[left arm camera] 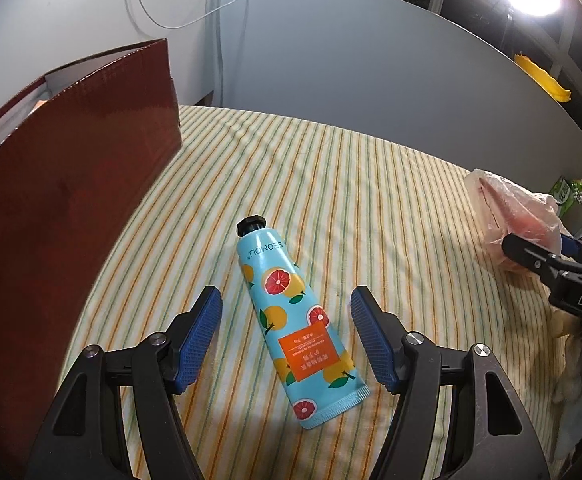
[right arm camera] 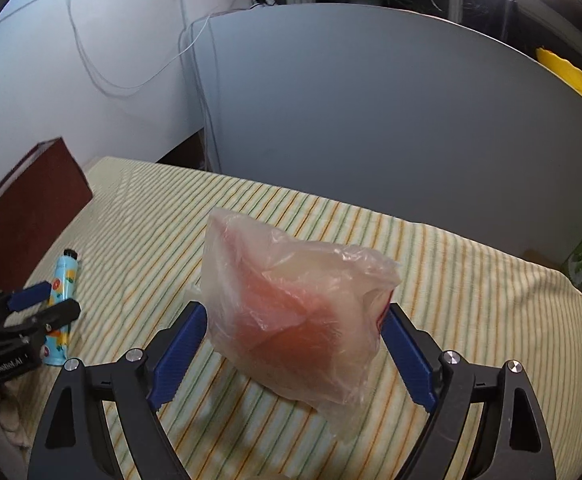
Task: Organize soft objects
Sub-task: 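Grasp the blue hand cream tube with the left gripper while the right grasps the pink fruit bag, then carry the tube and fruit bag over the box and release both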
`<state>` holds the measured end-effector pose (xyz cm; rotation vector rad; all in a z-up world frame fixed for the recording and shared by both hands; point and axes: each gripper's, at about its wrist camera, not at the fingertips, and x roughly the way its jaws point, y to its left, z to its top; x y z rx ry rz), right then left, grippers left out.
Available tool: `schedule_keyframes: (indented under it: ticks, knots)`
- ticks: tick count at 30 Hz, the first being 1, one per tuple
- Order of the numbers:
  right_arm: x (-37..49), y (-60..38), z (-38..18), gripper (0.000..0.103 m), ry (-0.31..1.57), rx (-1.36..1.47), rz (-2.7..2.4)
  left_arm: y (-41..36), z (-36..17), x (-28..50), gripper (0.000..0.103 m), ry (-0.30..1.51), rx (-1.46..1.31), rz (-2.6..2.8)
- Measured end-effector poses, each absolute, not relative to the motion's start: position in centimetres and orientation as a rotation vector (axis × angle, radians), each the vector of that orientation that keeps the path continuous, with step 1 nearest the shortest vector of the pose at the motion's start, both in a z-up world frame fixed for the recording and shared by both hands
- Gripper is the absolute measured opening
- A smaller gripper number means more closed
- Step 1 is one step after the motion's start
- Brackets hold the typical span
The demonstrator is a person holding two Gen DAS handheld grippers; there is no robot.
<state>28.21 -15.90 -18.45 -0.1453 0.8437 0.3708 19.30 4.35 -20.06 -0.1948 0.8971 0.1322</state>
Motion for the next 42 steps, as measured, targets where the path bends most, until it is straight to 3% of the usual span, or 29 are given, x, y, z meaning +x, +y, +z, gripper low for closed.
schedule_keyframes:
  ticks: [5, 9, 13, 18, 42]
  knots:
    - [28.5, -15.9, -19.0, 0.085, 0.847, -0.132, 0.382, 4.0, -20.1, 19.3, 0.064, 0.891, -0.176, 0.130]
    - [28.7, -15.8, -19.3, 0.083, 0.851, -0.110, 0.396, 3.4, -20.1, 19.3, 0.047, 0.884, -0.155, 0.120]
    - [28.9, -15.7, -19.9, 0.060, 0.863, -0.095, 0.414, 3.1, -20.1, 19.3, 0.038, 0.883, -0.130, 0.115]
    - [28.8, -16.2, -19.9, 0.051, 0.854, -0.062, 0.422, 2.8, -20.0, 19.2, 0.035, 0.879, -0.132, 0.104]
    - [24.6, -20.9, -17.0, 0.047, 0.821, 0.009, 0.395, 0.7, -18.0, 16.9, 0.027, 0.859, -0.150, -0.032]
